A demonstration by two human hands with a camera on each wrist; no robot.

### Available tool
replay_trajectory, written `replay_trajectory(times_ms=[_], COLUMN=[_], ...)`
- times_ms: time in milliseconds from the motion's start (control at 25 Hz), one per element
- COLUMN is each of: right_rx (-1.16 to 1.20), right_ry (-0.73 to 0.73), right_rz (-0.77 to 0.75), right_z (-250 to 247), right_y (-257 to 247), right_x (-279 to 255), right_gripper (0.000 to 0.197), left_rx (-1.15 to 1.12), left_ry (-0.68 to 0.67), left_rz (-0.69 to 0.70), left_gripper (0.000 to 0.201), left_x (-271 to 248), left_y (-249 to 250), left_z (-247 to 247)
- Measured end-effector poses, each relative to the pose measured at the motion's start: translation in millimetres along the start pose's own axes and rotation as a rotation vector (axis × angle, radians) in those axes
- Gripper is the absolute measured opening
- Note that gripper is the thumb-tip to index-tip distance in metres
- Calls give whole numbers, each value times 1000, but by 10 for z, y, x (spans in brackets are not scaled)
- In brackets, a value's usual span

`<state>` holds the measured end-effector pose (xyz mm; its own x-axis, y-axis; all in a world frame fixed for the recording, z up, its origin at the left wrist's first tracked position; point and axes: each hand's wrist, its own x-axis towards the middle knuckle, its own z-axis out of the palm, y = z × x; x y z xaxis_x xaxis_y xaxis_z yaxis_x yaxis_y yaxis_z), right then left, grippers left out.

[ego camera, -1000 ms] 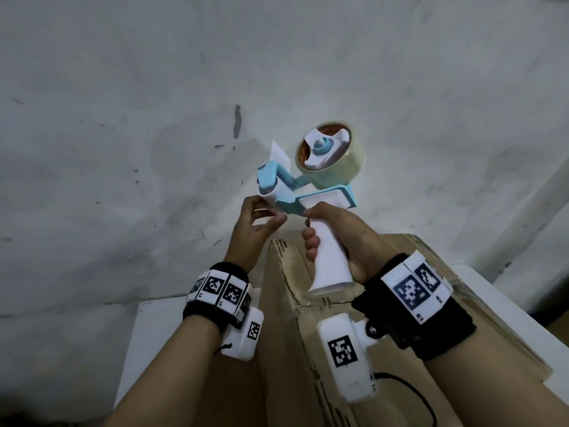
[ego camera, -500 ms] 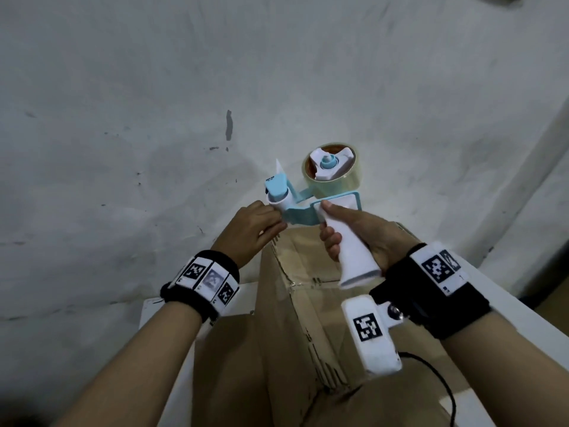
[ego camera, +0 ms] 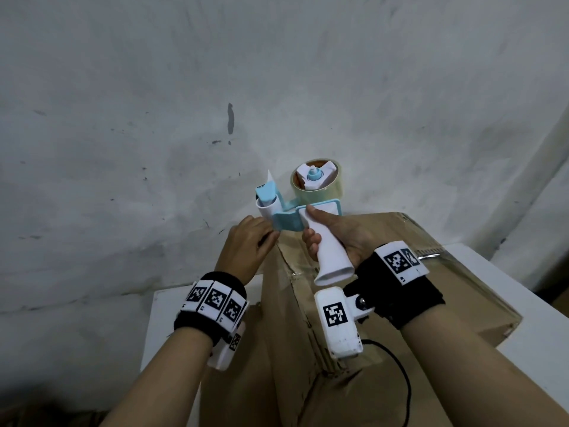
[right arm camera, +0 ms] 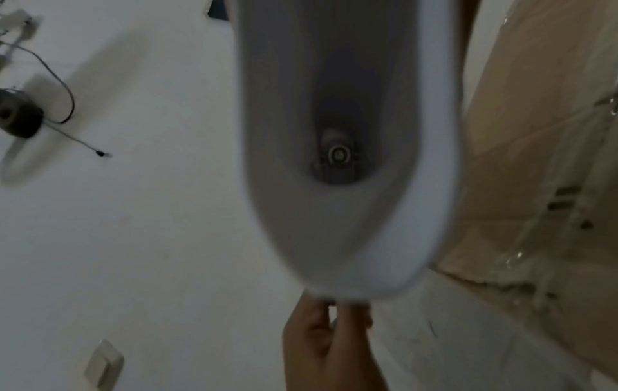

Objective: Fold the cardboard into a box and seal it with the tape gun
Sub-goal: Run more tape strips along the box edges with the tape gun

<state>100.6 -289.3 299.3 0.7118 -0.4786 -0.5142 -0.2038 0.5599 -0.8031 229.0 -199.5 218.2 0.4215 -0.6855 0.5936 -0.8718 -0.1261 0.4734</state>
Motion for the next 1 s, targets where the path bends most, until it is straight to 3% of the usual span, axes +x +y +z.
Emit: replay_trajectory(times_ms=[360, 520, 680, 800, 920, 1000], right_rx=[-23, -2, -20, -63, -71, -100], right_ry=[-44, -34, -42, -9, 67, 109], right_rz=[-7, -38, -95, -180, -334, -369], right_z=[18, -25, -59, -56, -194, -280], right_y=[-39, -81, -170, -255, -427, -514], right_x=[20, -20, -63, -17, 24, 71], right_gripper=[39, 32, 27, 24, 21, 23], left_rx=[-32, -45, 250, 151, 55, 9], left_ry=[11, 42, 74, 36, -52, -53], left_rz=[-28, -92, 113, 187, -29, -176], left_gripper=[20, 25, 45, 66, 83, 75], left_x=[-56, 57, 390, 484, 234, 89], left_y=[76, -153, -330, -477, -834, -973], left_z=[-17, -97, -243, -194, -84, 41])
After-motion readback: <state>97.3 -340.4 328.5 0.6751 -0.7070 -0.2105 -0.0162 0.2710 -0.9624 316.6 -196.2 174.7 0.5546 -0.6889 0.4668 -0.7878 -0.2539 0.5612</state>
